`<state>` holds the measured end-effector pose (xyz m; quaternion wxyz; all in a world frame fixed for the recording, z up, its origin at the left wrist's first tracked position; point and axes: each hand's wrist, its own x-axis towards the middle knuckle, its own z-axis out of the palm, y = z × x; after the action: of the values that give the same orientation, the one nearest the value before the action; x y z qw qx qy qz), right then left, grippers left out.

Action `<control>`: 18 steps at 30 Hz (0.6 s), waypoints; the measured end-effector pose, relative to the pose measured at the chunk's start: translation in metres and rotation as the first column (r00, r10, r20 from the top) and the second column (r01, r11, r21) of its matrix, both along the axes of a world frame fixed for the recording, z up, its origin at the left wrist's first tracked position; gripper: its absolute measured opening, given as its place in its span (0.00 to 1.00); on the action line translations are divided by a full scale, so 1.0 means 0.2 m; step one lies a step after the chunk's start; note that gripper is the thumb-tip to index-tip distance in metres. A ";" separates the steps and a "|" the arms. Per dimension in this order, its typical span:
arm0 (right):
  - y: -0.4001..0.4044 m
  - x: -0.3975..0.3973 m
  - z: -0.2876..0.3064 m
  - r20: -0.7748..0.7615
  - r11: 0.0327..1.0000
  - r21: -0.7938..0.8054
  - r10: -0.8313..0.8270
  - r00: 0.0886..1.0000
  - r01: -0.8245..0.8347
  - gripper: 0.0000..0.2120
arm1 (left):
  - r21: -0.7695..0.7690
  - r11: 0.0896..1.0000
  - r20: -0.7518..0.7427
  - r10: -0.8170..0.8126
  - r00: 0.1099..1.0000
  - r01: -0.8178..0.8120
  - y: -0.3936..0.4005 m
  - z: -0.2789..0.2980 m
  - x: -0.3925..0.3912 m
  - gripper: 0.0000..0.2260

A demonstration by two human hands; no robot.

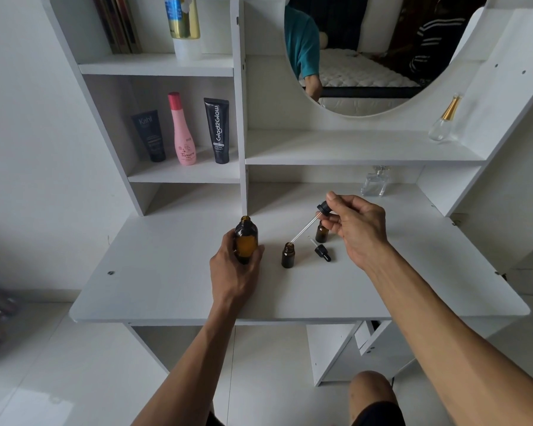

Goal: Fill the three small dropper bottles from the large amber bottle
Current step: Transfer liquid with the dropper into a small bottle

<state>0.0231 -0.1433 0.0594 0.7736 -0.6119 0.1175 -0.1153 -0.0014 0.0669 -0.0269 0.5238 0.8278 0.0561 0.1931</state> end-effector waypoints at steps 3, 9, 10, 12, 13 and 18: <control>0.00 0.00 0.00 0.001 1.000 -0.007 0.001 1.000 -0.001 0.07 | -0.005 1.000 0.001 -0.004 1.000 0.004 0.00 0.00 0.00 0.19; 0.00 0.00 0.00 0.009 1.000 -0.018 0.003 1.000 -0.003 0.07 | -0.013 1.000 0.000 -0.004 1.000 0.004 0.00 0.00 0.00 0.19; 0.00 0.00 0.00 0.012 1.000 -0.018 0.003 1.000 -0.003 0.07 | -0.010 1.000 -0.003 -0.003 1.000 0.003 0.00 0.00 0.00 0.19; 0.00 0.00 0.01 0.014 1.000 -0.020 0.004 1.000 -0.003 0.07 | -0.004 1.000 -0.007 -0.001 1.000 0.001 0.00 0.00 0.00 0.19; 0.00 0.00 0.01 0.014 1.000 -0.022 0.005 1.000 -0.005 0.07 | -0.004 1.000 -0.008 -0.001 1.000 0.001 0.00 0.00 0.00 0.19; 0.00 0.00 0.02 0.016 1.000 -0.028 0.011 1.000 -0.011 0.07 | -0.012 1.000 -0.004 -0.008 1.000 0.008 0.00 0.00 0.00 0.19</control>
<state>0.0232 -0.1429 0.0625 0.7665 -0.6224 0.1063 -0.1175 -0.0019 0.0668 -0.0266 0.5293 0.8253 0.0552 0.1890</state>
